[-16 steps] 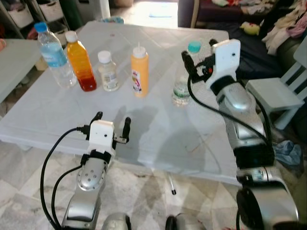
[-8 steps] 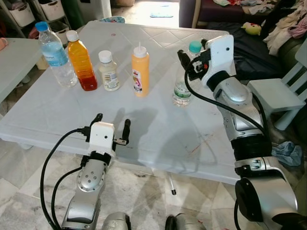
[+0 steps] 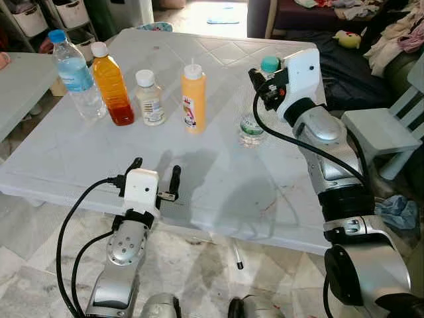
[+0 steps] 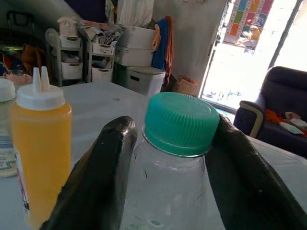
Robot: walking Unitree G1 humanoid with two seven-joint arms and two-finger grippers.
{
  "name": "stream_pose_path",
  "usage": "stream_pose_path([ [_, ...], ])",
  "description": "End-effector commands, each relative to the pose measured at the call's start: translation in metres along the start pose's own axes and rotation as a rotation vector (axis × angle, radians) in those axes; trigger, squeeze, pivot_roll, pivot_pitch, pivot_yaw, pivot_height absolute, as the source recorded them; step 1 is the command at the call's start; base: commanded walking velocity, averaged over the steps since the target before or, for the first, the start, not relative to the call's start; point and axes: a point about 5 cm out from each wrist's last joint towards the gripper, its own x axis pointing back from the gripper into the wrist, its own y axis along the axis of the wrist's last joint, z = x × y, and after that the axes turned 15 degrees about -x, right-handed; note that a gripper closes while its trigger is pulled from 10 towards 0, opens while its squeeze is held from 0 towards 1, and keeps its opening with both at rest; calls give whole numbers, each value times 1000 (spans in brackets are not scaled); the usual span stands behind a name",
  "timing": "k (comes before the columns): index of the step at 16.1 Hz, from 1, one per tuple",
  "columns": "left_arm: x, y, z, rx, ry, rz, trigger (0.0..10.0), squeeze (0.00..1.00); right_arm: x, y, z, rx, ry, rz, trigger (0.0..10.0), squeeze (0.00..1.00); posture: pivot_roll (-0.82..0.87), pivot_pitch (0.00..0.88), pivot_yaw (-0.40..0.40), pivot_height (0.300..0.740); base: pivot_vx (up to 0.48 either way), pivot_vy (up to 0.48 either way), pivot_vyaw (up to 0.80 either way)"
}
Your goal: Restocking fridge
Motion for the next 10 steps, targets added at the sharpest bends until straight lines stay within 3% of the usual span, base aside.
stream_pose_path([
  [1, -1, 2, 0, -5, -3, -1, 10000, 0, -5, 13, 6, 29, 29, -26, 0, 0, 65, 92, 12, 740, 0, 0, 0],
  [3, 0, 1, 0, -3, -4, 3, 10000, 0, -4, 13, 9, 71, 47, -30, 0, 0, 65, 91, 11, 740, 0, 0, 0],
  [10, -1, -3, -1, 30, -2, 37, 10000, 0, 7, 3, 8, 88, 14, 21, 0, 0, 66, 91, 13, 740, 0, 0, 0],
])
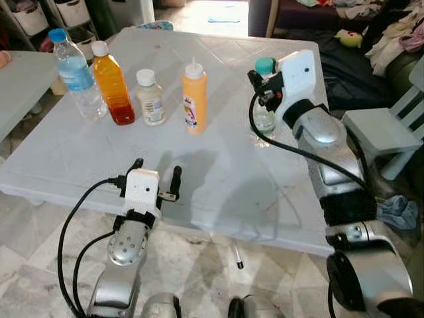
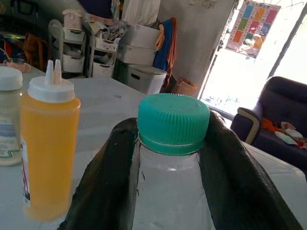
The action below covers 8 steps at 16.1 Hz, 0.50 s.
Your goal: Restocking fridge
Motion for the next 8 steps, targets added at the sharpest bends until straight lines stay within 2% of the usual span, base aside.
stream_pose_path([
  [1, -1, -7, 3, 42, 27, 68, 10000, 0, 3, -5, 6, 15, 12, 42, 0, 0, 62, 91, 19, 740, 0, 0, 0],
  [2, -2, -8, 4, 49, 24, 70, 10000, 0, 5, -10, 11, 43, 35, 70, 0, 0, 62, 92, 24, 740, 0, 0, 0],
  [4, -3, -6, 5, 25, 23, 59, 10000, 0, 12, -19, 14, 24, 68, 117, 5137, 0, 64, 90, 28, 740, 0, 0, 0],
  [5, -2, -6, 6, 23, 23, 59, 10000, 0, 15, -19, 13, 18, 61, 112, 9765, 0, 64, 90, 28, 740, 0, 0, 0],
  [6, -2, -6, 7, 26, 28, 64, 10000, 0, 24, -18, 22, 175, 148, 66, 10000, 0, 62, 84, 34, 740, -322, 0, 0],
  [7, 0, -7, 7, 29, 30, 69, 10000, 0, 32, -17, 31, 260, 207, 22, 10000, 0, 55, 83, 41, 740, -322, 0, 0],
  [8, 1, -9, 6, 40, 32, 82, 10000, 0, 38, -20, 34, 199, 194, 30, 10000, 0, 45, 81, 42, 740, -319, 0, 0],
])
